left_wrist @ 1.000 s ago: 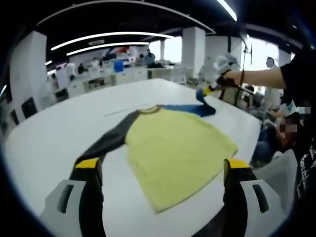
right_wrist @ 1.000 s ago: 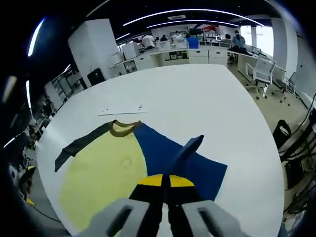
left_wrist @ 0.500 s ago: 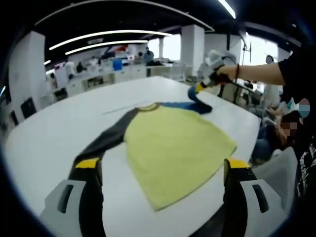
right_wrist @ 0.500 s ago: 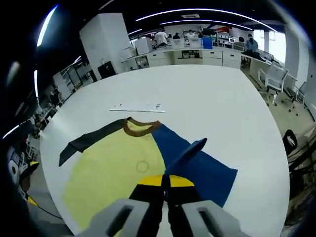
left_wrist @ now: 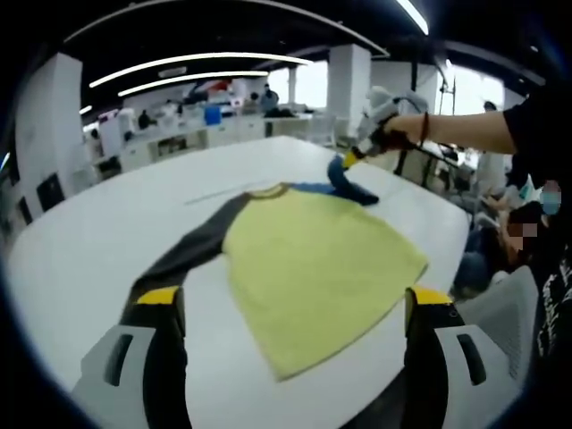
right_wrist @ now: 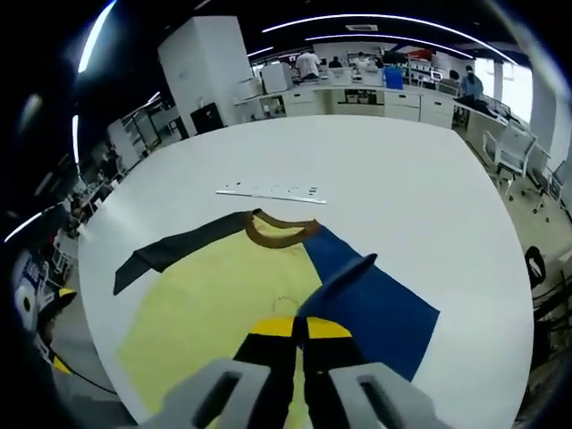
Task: Fold the garment on the visible template until the final outline fits inside the template.
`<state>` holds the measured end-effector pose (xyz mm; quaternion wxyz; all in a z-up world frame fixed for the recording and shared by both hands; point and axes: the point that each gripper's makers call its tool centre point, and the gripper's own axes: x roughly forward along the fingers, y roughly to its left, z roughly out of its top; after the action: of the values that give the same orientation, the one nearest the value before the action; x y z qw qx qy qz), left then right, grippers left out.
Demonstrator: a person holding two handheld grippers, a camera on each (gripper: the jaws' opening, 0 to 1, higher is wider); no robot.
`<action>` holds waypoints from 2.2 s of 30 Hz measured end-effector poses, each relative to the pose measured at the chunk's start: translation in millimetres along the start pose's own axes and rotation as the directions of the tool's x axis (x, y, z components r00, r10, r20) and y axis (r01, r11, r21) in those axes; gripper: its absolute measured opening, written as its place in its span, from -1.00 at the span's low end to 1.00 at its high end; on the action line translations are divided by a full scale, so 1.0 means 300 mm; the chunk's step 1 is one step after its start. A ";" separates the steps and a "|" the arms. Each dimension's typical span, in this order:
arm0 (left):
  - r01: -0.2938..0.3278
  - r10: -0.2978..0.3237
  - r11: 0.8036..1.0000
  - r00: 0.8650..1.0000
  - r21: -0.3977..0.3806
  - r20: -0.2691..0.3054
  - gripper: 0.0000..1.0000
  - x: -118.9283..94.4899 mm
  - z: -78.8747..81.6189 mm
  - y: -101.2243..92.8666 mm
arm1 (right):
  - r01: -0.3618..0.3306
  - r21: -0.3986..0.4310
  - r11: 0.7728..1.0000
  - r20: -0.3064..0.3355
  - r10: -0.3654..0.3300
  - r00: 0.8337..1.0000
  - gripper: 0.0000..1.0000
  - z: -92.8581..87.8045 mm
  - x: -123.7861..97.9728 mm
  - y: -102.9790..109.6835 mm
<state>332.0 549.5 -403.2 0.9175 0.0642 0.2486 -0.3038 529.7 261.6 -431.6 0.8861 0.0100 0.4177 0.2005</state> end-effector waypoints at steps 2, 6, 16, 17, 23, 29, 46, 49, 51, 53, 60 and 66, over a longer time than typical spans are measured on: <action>-0.001 0.001 1.000 1.000 0.000 -0.003 0.97 0.001 -0.005 0.001 | -0.005 -0.006 1.000 -0.001 0.005 1.000 -1.00 0.002 0.005 0.012; -0.002 0.002 1.000 1.000 0.005 -0.011 0.97 0.003 -0.012 0.004 | -0.016 -0.015 1.000 -0.002 0.016 1.000 -1.00 0.008 0.016 0.038; -0.001 0.001 1.000 1.000 0.007 -0.014 0.97 0.005 -0.014 0.007 | -0.065 -0.033 0.997 0.003 0.065 0.998 -1.00 0.035 0.025 0.117; 0.000 0.000 1.000 1.000 0.006 -0.013 0.97 0.005 -0.013 0.007 | -0.068 -0.032 0.997 0.003 0.068 0.998 -1.00 0.037 0.026 0.121; 0.004 -0.004 1.000 1.000 0.003 -0.014 0.97 0.005 -0.019 0.002 | -0.086 -0.046 0.995 -0.005 0.086 0.996 -1.00 0.042 0.035 0.156; 0.014 -0.013 1.000 1.000 0.003 -0.022 0.97 0.004 -0.030 -0.008 | -0.104 -0.060 0.993 -0.001 0.104 0.995 -1.00 0.052 0.043 0.197; 0.021 -0.021 1.000 1.000 0.003 -0.021 0.97 0.000 -0.033 -0.008 | -0.148 -0.050 0.988 0.016 0.149 0.989 -1.00 0.092 0.085 0.317; 0.022 -0.022 1.000 1.000 0.001 -0.021 0.97 0.002 -0.035 -0.009 | -0.152 -0.057 0.987 0.011 0.152 0.988 -1.00 0.093 0.092 0.338; 0.022 -0.022 1.000 1.000 0.000 -0.022 0.97 0.002 -0.037 -0.008 | -0.155 -0.059 0.986 0.008 0.155 0.988 -1.00 0.093 0.098 0.350; 0.024 -0.024 1.000 1.000 -0.001 -0.017 0.97 0.003 -0.035 -0.008 | -0.155 -0.064 0.986 0.007 0.156 0.988 -1.00 0.093 0.104 0.361; 0.023 -0.024 1.000 0.999 -0.010 -0.023 0.97 0.005 -0.045 -0.003 | -0.176 -0.044 0.983 0.024 0.178 0.984 -1.00 0.111 0.125 0.413; 0.020 -0.020 1.000 1.000 -0.013 -0.023 0.97 0.003 -0.045 0.005 | -0.178 -0.045 0.983 0.023 0.179 0.984 -1.00 0.119 0.149 0.438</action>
<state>327.9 553.8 -415.5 0.9119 0.0596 0.2618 -0.3105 536.2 404.2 -416.9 0.8702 0.0310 0.3987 0.2879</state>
